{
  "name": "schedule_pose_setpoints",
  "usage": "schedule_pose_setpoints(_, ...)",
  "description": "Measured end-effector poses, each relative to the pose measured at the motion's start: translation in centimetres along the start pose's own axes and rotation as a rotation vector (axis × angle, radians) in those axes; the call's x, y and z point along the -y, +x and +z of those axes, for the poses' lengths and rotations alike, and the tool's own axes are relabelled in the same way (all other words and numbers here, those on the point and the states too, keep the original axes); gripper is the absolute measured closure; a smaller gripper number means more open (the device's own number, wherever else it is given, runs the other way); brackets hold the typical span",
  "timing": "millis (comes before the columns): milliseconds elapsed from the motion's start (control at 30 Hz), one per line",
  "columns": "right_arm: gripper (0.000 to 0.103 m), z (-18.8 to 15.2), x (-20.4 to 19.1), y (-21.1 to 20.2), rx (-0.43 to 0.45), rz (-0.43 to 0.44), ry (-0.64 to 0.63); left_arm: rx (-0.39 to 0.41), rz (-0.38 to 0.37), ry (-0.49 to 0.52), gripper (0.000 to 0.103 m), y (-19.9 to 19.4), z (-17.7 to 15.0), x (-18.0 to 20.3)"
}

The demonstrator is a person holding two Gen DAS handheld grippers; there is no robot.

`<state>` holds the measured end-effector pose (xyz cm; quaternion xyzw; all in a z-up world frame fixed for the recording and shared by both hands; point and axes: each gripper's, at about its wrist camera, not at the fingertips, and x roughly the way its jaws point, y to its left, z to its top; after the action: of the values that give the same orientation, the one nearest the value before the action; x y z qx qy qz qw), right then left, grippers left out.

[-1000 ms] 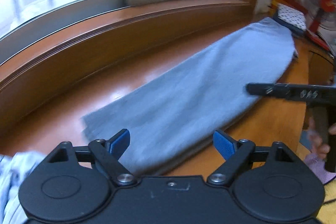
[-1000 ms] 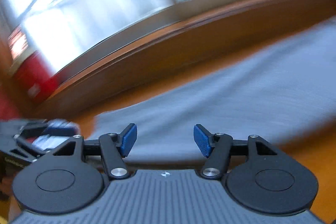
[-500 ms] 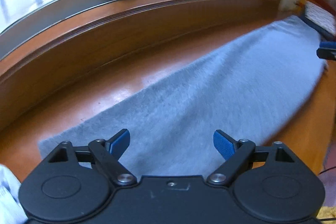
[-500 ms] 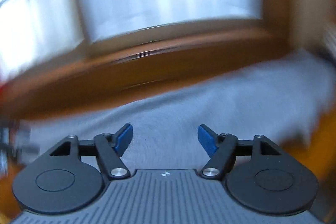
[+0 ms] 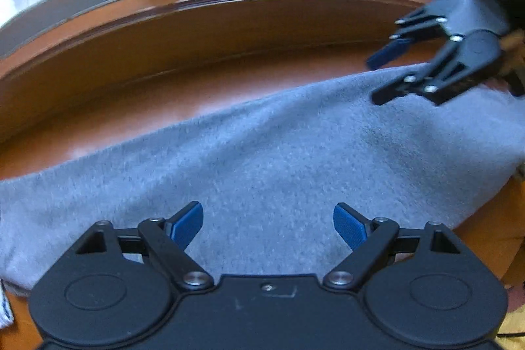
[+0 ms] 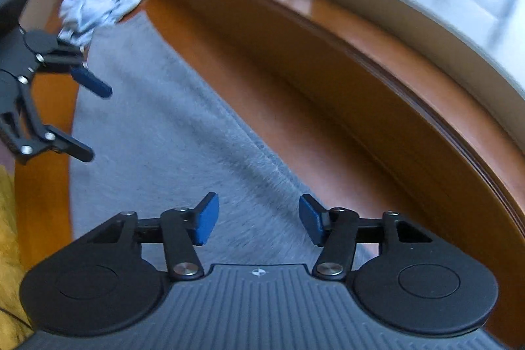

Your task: Fold clothes

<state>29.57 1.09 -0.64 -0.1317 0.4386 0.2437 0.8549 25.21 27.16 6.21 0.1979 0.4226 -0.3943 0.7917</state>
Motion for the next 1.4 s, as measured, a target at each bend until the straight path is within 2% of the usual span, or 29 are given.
schedule_pose_setpoints(133, 0.050, -0.6, 1.1, 1.2, -0.024, 0.050, -0.038, -0.011, 0.044, 0.011, 0.017, 0.7, 1.0, 0.2)
schedule_pose_setpoints(267, 0.052, -0.9, 2.0, 1.8, -0.040, 0.102, -0.046, -0.029, 0.057, -0.032, 0.017, 1.7, 1.7, -0.4)
schedule_pose_setpoints(300, 0.057, -1.0, 2.0, 1.7, -0.039, 0.110, -0.051, -0.035, 0.053, -0.044, 0.017, 2.0, 1.7, -0.5)
schedule_pose_setpoints(333, 0.076, -1.0, 1.9, 1.6, -0.033, 0.116, -0.059, -0.041, 0.051, -0.049, 0.017, 2.2, 1.8, -0.4)
schedule_pose_setpoints(367, 0.087, -1.1, 1.8, 1.5, -0.027, 0.121, -0.067, -0.047, 0.051, -0.047, 0.017, 2.5, 1.8, -0.4)
schedule_pose_setpoints(433, 0.101, -1.3, 1.4, 0.9, -0.005, 0.121, -0.107, -0.058, 0.050, -0.045, 0.017, 2.9, 1.9, -0.2)
schedule_pose_setpoints(500, 0.101, -1.3, 0.9, 0.0, 0.017, 0.124, -0.129, -0.068, 0.051, -0.045, 0.017, 3.1, 2.0, 0.0)
schedule_pose_setpoints(633, 0.101, -0.3, 1.0, -2.6, 0.140, 0.069, -0.140, -0.065, 0.038, -0.063, 0.017, 3.3, 2.4, -0.3)
schedule_pose_setpoints(700, 0.101, -0.3, 1.6, -1.8, 0.138, 0.044, -0.141, -0.072, 0.040, -0.066, 0.017, 3.7, 2.6, -0.3)
schedule_pose_setpoints(800, 0.101, -1.2, 1.9, 1.7, 0.066, 0.025, -0.154, -0.092, 0.052, -0.050, 0.017, 4.2, 2.7, -0.1)
schedule_pose_setpoints(933, 0.099, -1.6, 1.6, 2.5, 0.102, -0.007, -0.113, -0.080, 0.022, -0.009, 0.017, 4.1, 3.2, 1.0)
schedule_pose_setpoints(1000, 0.093, -1.8, 1.8, 1.6, 0.111, -0.038, -0.074, -0.066, -0.005, 0.017, 0.017, 4.2, 3.6, 1.9)
schedule_pose_setpoints(1067, 0.092, -2.5, 2.0, -0.6, 0.157, -0.089, -0.034, -0.054, -0.044, 0.050, 0.017, 4.6, 4.1, 3.1)
schedule_pose_setpoints(1100, 0.084, -2.9, 2.1, -1.8, 0.183, -0.117, -0.013, -0.050, -0.066, 0.068, 0.017, 4.9, 4.4, 3.9)
schedule_pose_setpoints(1133, 0.072, -3.6, 2.3, -3.1, 0.200, -0.141, 0.008, -0.046, -0.088, 0.087, 0.017, 5.2, 4.6, 4.6)
schedule_pose_setpoints(1167, 0.067, -4.5, 2.7, -4.5, 0.208, -0.162, 0.029, -0.044, -0.108, 0.103, 0.017, 5.5, 4.8, 5.3)
schedule_pose_setpoints(1200, 0.060, -5.5, 3.1, -5.7, 0.202, -0.188, 0.047, -0.046, -0.126, 0.116, 0.017, 5.8, 4.9, 5.9)
schedule_pose_setpoints(1267, 0.060, -7.8, 4.0, -7.6, 0.140, -0.242, 0.080, -0.050, -0.161, 0.141, 0.017, 6.5, 5.2, 7.1)
schedule_pose_setpoints(1400, 0.060, -11.7, 5.1, -9.6, 0.040, -0.230, 0.181, -0.043, -0.165, 0.197, 0.012, 7.2, 5.3, 8.8)
